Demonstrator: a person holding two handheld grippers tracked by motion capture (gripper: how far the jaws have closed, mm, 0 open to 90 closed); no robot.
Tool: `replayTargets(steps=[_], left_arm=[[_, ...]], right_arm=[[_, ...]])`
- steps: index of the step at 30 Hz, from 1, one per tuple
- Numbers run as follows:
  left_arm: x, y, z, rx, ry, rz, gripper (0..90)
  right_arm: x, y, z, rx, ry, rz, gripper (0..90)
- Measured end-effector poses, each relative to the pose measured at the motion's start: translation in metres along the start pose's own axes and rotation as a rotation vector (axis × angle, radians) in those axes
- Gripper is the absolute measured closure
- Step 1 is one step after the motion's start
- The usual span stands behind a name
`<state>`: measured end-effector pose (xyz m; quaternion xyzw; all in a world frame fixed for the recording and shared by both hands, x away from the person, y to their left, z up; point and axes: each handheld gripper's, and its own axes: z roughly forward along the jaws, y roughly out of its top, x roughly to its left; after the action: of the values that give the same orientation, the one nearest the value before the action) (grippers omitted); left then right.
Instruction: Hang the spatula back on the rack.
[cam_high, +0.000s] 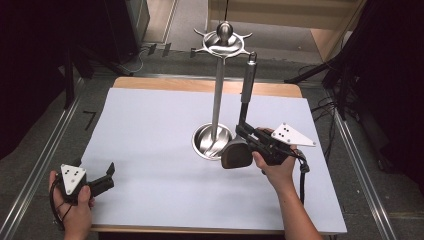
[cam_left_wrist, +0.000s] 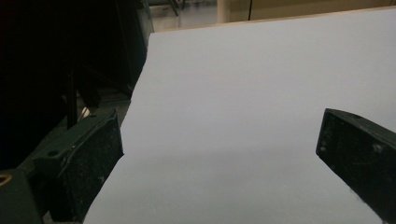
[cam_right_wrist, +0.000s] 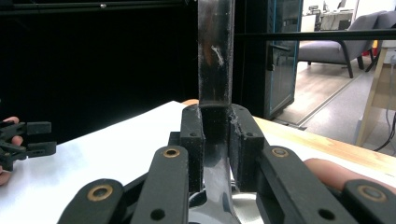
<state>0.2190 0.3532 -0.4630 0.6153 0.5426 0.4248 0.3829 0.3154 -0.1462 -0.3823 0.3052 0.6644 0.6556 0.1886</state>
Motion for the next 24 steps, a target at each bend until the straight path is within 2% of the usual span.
replayTargets(steps=[14,24], left_arm=[[-0.0002,-0.0001,0.0002,-0.003,-0.001,0.003,1.2],[-0.0004,-0.0001,0.0,-0.003,0.0,0.003,1.1]], right_arm=[[-0.0033,0.0006,0.0005,0.005,0.012,0.033,77.7],[-0.0064,0.001,-0.0001,0.009,0.005,0.038,76.8]])
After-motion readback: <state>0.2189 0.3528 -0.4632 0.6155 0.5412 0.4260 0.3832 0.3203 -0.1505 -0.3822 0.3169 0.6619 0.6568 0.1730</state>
